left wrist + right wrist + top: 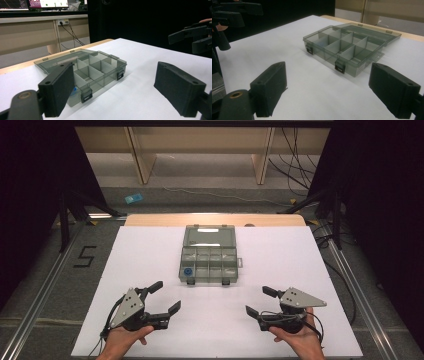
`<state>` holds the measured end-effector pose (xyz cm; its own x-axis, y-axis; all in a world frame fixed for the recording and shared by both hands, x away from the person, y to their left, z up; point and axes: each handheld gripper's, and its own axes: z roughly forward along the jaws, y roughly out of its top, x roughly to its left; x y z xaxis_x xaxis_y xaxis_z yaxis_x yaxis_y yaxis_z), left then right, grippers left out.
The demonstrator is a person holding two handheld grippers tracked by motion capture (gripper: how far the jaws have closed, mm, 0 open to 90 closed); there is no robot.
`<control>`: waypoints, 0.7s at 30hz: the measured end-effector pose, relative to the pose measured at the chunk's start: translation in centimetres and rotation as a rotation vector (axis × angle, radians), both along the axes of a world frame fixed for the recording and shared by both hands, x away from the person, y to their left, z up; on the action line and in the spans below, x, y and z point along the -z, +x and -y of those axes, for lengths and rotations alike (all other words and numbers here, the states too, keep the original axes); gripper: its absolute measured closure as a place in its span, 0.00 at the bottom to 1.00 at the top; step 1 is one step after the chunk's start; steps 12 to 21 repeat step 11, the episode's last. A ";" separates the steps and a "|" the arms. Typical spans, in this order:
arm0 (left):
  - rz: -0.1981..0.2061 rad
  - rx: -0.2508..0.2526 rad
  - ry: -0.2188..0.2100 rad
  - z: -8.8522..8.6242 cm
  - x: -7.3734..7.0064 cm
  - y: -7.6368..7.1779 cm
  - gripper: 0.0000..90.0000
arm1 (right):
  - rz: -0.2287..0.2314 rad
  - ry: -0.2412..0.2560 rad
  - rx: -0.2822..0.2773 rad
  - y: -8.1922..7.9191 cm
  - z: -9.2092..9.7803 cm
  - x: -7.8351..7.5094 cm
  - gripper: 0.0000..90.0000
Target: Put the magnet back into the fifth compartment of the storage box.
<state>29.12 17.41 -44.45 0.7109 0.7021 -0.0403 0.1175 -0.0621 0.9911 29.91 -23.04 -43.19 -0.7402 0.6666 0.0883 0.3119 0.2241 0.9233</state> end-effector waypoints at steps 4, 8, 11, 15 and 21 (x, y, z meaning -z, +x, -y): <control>-0.001 -0.001 -0.002 0.0 0.0 0.0 0.18 | -0.005 0.006 -0.003 0.0 0.0 -0.1 0.18; -0.002 -0.002 -0.003 0.0 0.0 0.0 0.18 | -0.005 0.003 -0.009 0.0 0.0 0.0 0.18; -0.002 -0.002 -0.001 0.0 0.0 0.0 0.18 | 0.000 0.005 -0.007 0.0 0.1 0.0 0.18; -0.002 -0.002 -0.001 0.0 0.0 0.0 0.18 | 0.000 0.005 -0.007 0.0 0.1 0.0 0.18; -0.002 -0.002 -0.001 0.0 0.0 0.0 0.18 | 0.000 0.005 -0.007 0.0 0.1 0.0 0.18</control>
